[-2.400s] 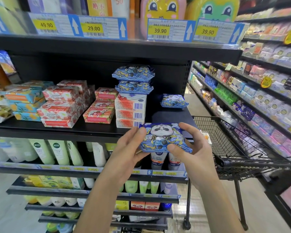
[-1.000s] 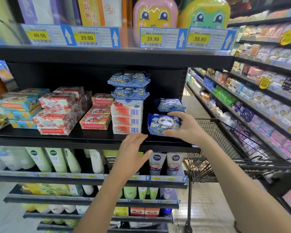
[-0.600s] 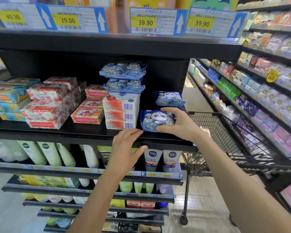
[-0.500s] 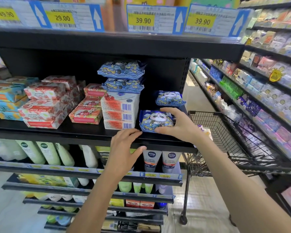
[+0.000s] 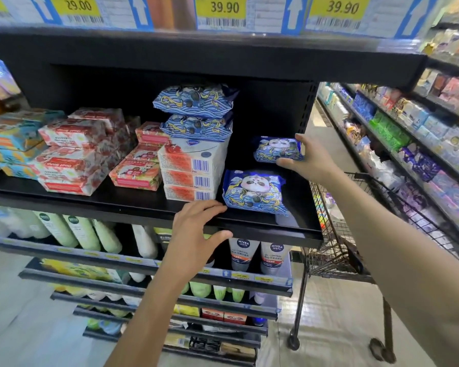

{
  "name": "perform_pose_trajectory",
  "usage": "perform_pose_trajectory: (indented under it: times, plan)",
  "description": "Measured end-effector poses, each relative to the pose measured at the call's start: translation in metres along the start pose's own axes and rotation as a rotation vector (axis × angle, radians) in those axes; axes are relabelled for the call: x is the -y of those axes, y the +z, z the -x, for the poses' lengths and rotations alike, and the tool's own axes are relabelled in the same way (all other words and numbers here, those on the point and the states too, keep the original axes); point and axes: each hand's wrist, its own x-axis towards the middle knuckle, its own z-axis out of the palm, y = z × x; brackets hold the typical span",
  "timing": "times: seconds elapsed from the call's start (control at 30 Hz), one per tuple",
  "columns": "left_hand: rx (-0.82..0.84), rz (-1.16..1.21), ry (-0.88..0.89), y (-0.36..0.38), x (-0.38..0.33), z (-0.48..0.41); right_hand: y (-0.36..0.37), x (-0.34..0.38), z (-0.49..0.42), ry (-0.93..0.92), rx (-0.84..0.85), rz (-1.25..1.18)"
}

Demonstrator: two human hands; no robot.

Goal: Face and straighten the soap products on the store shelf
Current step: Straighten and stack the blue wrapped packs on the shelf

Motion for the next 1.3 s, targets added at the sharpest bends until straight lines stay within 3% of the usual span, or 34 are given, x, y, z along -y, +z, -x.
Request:
perform_pose_trajectory:
  times: [0.2, 0.43, 0.87, 1.0, 1.13, 1.2, 1.3]
  plan:
    - [0.009, -0.006, 0.001, -0.001, -0.001, 0.0, 0.006, -0.01, -0.031, 0.038, 0.128, -0.063]
    - [0.008, -0.017, -0.009, -0.002, -0.002, 0.0, 0.014, -0.008, -0.024, 0.109, -0.01, -0.033]
    - [0.021, 0.007, -0.007, -0.007, -0.009, 0.004, -0.014, 0.017, 0.077, -0.035, -0.265, -0.366]
    - [-0.036, 0.218, -0.187, -0.02, -0.02, 0.006, -0.02, 0.04, 0.127, -0.185, -0.294, -0.385]
    - [-0.174, 0.715, -0.391, -0.035, -0.055, 0.007, -0.015, 0.057, 0.167, -0.275, -0.231, -0.396]
    - [-0.046, 0.95, -0.446, -0.042, -0.074, 0.008, -0.009, 0.062, 0.181, -0.307, -0.192, -0.428]
    - [0.149, 1.065, -0.447, -0.045, -0.09, 0.01, 0.0, 0.067, 0.193, -0.346, -0.167, -0.46]
